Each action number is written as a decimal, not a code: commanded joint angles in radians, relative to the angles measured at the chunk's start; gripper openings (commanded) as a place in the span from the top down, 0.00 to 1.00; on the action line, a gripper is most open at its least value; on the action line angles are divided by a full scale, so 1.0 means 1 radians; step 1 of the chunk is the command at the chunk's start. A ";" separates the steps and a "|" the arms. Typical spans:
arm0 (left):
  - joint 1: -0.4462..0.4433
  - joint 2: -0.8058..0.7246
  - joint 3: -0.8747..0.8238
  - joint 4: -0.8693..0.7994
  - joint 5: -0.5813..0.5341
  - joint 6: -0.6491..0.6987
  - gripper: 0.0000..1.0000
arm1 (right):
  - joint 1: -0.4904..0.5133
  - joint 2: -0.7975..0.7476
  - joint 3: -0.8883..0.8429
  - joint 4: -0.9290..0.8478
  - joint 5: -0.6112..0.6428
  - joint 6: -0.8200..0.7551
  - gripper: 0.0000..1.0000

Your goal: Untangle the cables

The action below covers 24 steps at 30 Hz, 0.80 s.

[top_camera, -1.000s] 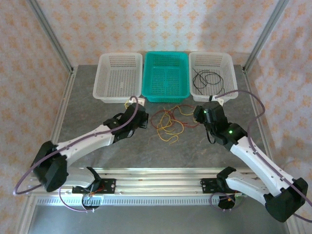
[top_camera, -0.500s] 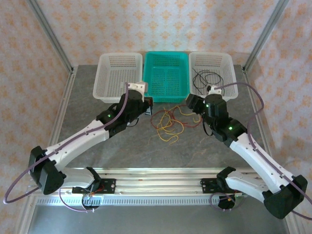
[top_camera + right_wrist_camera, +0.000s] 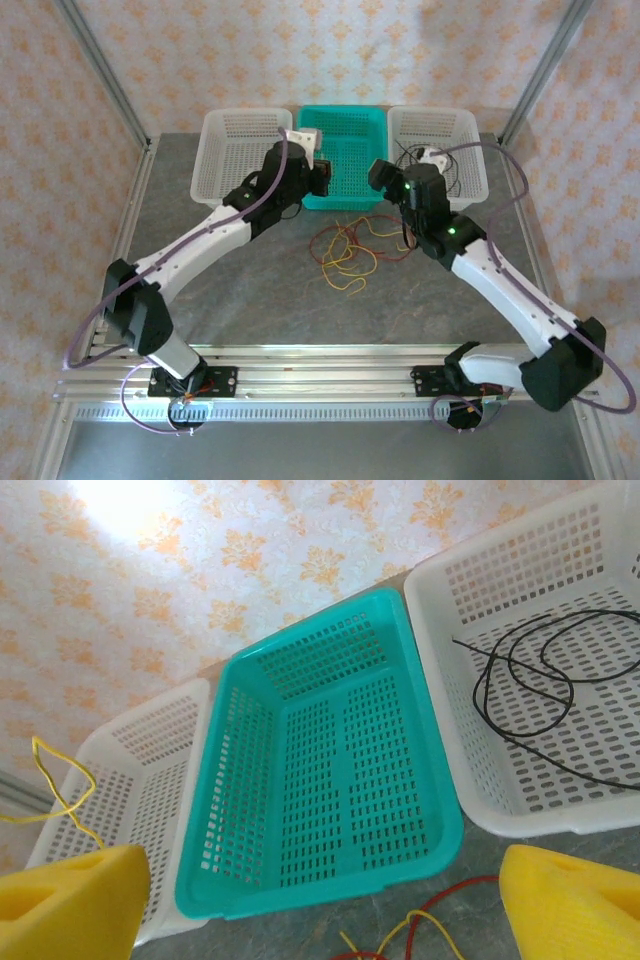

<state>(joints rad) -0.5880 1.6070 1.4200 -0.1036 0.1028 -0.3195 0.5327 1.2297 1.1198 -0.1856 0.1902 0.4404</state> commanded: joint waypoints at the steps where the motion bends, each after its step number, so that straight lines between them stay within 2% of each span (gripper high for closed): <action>1: 0.019 0.069 0.094 0.050 0.085 0.012 1.00 | -0.024 0.058 0.069 -0.002 0.040 -0.020 0.09; 8: 0.059 0.234 0.245 0.059 0.165 -0.016 1.00 | -0.176 0.161 0.098 0.005 -0.170 0.001 0.08; 14: 0.070 0.413 0.416 0.026 0.220 -0.025 1.00 | -0.241 0.247 0.145 0.029 -0.345 -0.027 0.09; 18: 0.074 0.517 0.530 -0.006 0.233 -0.056 1.00 | -0.249 0.288 0.184 0.020 -0.353 -0.034 0.09; 24: 0.079 0.656 0.681 -0.057 0.223 -0.120 1.00 | -0.252 0.307 0.199 -0.039 -0.281 -0.031 0.09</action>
<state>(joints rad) -0.5205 2.2337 2.0254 -0.1234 0.3088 -0.3916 0.2874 1.5330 1.2926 -0.1917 -0.1234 0.4244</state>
